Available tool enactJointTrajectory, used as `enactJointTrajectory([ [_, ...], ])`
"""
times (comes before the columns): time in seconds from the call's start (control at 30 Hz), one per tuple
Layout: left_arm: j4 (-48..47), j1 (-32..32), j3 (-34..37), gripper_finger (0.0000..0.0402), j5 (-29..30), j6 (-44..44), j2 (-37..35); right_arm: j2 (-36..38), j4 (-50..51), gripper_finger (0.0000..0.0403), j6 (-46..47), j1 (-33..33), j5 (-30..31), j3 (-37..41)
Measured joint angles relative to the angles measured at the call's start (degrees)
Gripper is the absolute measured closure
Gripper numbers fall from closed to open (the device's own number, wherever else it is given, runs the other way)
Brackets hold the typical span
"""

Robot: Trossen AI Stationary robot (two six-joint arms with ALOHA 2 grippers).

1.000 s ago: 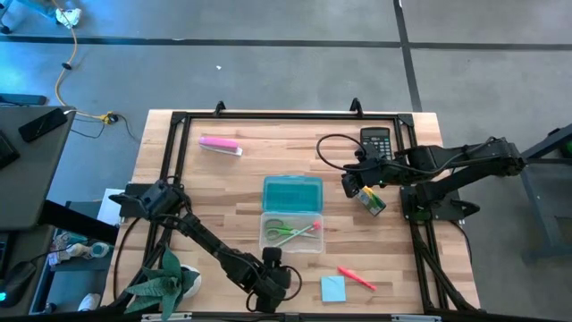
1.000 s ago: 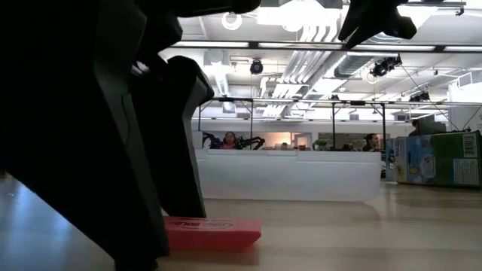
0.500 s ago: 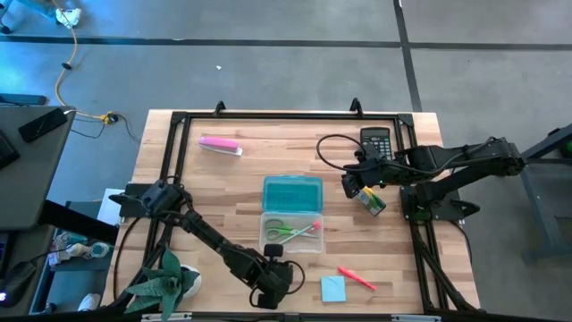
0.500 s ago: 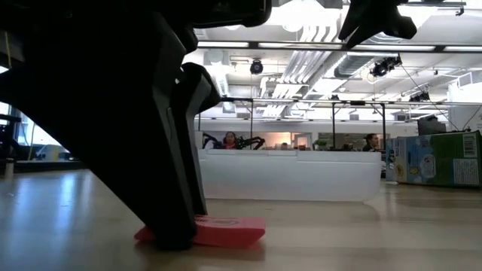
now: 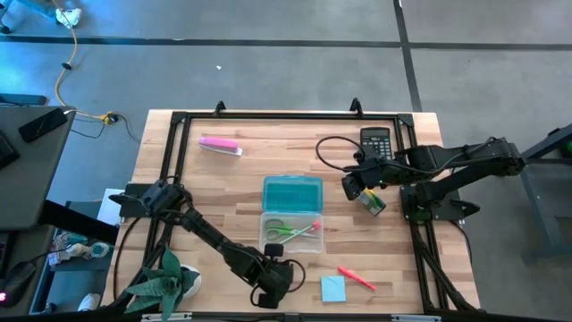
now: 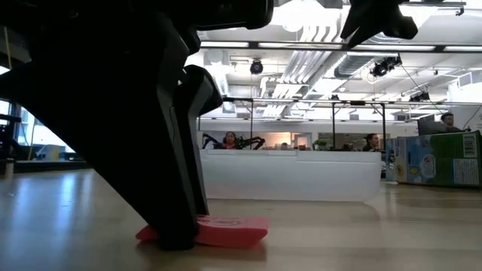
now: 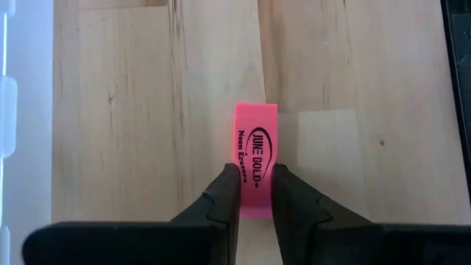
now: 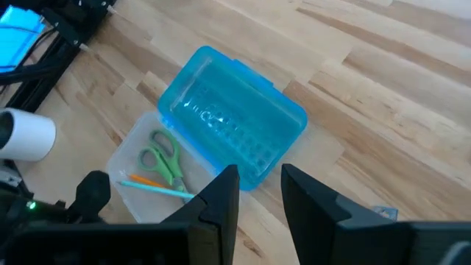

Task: Pack school essentials
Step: Put the pink eraser into the supply box

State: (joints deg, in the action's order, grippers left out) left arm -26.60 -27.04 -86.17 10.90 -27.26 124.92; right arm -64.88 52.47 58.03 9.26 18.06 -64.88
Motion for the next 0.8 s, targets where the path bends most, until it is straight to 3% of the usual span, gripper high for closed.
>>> enactJointTrajectory([
  [0.6,3.6,6.6,-0.1,0.0351,6.5,1.9,-8.2,0.1,0.1,0.0309,-4.5,4.8,-5.6,0.0],
  [0.8,1.4,11.5,-0.2,0.0351,3.1,5.4,-9.6,0.1,0.0,0.0309,-1.6,7.9,-7.7,0.0],
])
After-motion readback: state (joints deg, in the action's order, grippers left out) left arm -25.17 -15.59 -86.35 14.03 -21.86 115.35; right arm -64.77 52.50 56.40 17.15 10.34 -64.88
